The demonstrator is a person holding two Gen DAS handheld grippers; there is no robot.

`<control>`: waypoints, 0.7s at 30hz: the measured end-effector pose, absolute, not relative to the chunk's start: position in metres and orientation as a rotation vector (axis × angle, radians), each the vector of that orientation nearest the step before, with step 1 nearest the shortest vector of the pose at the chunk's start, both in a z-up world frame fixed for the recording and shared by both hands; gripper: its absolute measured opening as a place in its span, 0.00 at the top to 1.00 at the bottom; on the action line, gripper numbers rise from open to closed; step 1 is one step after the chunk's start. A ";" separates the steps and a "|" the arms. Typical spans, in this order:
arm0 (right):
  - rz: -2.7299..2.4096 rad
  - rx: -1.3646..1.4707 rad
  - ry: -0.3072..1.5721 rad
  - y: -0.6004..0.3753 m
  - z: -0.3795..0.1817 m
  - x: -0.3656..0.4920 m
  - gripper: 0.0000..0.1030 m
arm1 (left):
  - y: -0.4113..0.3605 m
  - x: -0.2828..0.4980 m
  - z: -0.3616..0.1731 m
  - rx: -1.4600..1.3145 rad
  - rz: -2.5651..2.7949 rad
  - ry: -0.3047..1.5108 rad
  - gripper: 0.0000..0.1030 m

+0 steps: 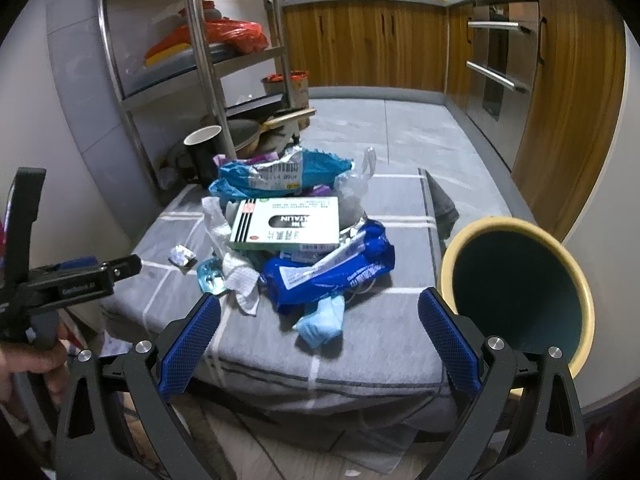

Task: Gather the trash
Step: 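Move left gripper to the white sachet while right gripper approaches the light blue face mask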

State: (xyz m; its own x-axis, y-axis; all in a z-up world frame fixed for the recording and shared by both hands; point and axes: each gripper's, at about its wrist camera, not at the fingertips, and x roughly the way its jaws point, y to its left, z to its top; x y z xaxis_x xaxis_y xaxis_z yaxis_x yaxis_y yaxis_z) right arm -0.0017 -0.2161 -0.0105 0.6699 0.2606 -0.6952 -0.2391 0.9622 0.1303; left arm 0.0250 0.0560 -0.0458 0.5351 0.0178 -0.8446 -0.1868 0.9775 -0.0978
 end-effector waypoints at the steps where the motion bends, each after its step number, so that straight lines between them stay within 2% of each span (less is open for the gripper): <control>1: 0.286 0.039 0.796 -0.217 -0.012 -0.001 0.05 | 0.058 0.029 -0.049 -0.184 0.133 1.021 0.22; 4: 0.292 0.065 0.822 -0.221 -0.017 0.003 0.05 | 0.067 0.046 -0.062 -0.188 0.153 1.079 0.28; 10: 0.279 0.120 0.883 -0.230 -0.031 0.010 0.05 | 0.084 0.085 -0.096 -0.250 0.170 1.197 0.28; 19: 0.275 0.158 0.931 -0.236 -0.049 0.019 0.05 | 0.080 0.122 -0.120 -0.140 0.166 1.230 0.28; 21: 0.274 0.158 0.945 -0.235 -0.055 0.022 0.06 | 0.083 0.128 -0.128 -0.143 0.164 1.243 0.31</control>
